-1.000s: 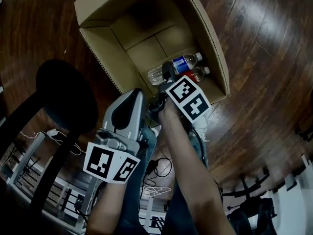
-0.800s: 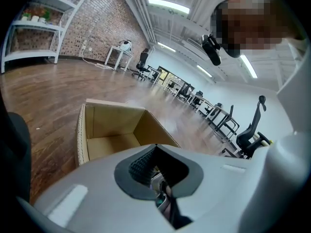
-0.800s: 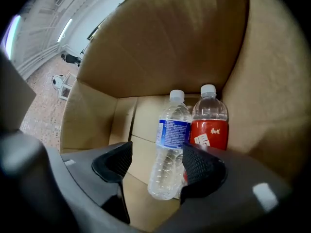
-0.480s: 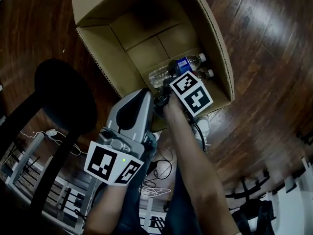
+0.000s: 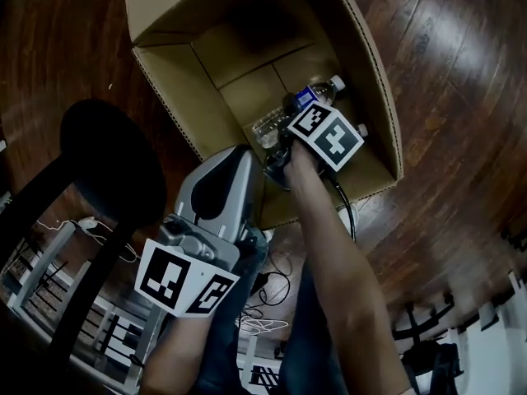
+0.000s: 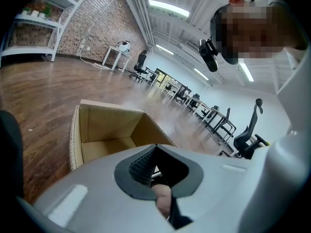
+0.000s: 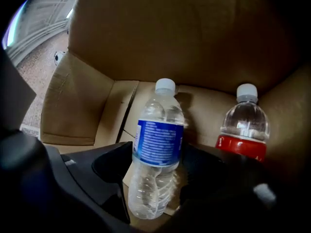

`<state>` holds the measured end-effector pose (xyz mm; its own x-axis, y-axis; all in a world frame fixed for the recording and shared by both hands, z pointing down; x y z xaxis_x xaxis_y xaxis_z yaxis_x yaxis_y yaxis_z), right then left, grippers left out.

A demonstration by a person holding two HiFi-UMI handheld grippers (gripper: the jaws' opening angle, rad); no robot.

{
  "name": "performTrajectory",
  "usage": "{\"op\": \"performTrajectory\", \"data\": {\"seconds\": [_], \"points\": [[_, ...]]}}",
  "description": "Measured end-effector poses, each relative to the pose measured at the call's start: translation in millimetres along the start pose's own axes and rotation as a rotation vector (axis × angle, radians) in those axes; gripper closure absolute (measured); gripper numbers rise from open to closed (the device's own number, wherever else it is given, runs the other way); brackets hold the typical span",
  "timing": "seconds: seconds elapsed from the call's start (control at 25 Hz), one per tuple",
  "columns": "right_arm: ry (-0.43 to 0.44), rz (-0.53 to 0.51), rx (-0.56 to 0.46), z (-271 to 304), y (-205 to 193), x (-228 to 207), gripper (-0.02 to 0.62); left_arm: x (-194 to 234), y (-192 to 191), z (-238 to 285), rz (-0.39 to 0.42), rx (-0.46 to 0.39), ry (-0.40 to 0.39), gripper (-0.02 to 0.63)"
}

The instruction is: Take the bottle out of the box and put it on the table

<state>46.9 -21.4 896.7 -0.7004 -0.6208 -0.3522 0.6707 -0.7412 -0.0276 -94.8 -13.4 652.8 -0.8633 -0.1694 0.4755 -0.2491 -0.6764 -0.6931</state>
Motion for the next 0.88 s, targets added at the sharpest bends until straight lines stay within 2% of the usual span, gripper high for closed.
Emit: {"op": "performTrajectory", "data": {"seconds": [0.24, 0.4, 0.48, 0.64, 0.88], "points": [[0.009, -0.024, 0.045, 16.0, 5.1, 8.5, 0.263, 4.6, 0.7, 2.8, 0.01, 0.009, 0.0, 0.607], [0.002, -0.038, 0.022, 16.5, 4.6, 9.6, 0.281, 9.0, 6.6, 4.1, 0.025, -0.009, 0.008, 0.608], [0.025, -0.078, 0.022, 16.8, 4.1, 11.8, 0.312, 14.5, 9.7, 0.7, 0.02, -0.023, 0.031, 0.607], [0.069, -0.151, -0.008, 9.5, 7.8, 14.6, 0.319, 17.2, 11.6, -2.3, 0.01, -0.035, 0.045, 0.608], [0.189, -0.364, -0.043, -30.4, 14.9, 32.6, 0.318, 6.3, 15.9, -12.8, -0.039, -0.087, 0.088, 0.608]]}}
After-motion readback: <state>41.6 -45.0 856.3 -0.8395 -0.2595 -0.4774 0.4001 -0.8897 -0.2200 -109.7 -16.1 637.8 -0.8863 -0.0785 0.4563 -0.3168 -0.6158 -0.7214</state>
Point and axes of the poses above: the fingertips, and each gripper's own axes: z forward along the fingers, x to its left, y out of its top, the point moved 7 cm from there along -z, backward along the fingers, and after that the axes turned 1 degree about -x, right-handed, at the moved point
